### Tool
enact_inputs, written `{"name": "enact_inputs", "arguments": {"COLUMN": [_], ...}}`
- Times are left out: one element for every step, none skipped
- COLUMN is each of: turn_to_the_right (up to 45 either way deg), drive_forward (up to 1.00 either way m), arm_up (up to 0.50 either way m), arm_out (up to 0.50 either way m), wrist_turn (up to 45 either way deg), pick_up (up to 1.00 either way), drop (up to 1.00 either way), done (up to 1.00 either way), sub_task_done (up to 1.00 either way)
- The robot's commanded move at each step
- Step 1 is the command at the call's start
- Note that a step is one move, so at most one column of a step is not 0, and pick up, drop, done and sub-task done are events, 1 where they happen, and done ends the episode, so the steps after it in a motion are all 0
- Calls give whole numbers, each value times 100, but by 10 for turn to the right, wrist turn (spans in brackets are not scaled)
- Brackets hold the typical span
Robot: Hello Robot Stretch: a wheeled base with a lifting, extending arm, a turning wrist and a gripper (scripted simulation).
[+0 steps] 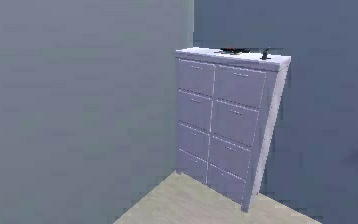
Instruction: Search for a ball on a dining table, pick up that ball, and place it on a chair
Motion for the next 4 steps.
{"name": "enact_inputs", "arguments": {"turn_to_the_right": [0,0,0,0], "drive_forward": [0,0,0,0], "arm_up": [-20,0,10,10], "arm_out": [0,0,0,0], "wrist_turn": [0,0,0,0], "pick_up": [0,100,0,0], "drop": [0,0,0,0], "done": [0,0,0,0], "sub_task_done": [0,0,0,0]}}
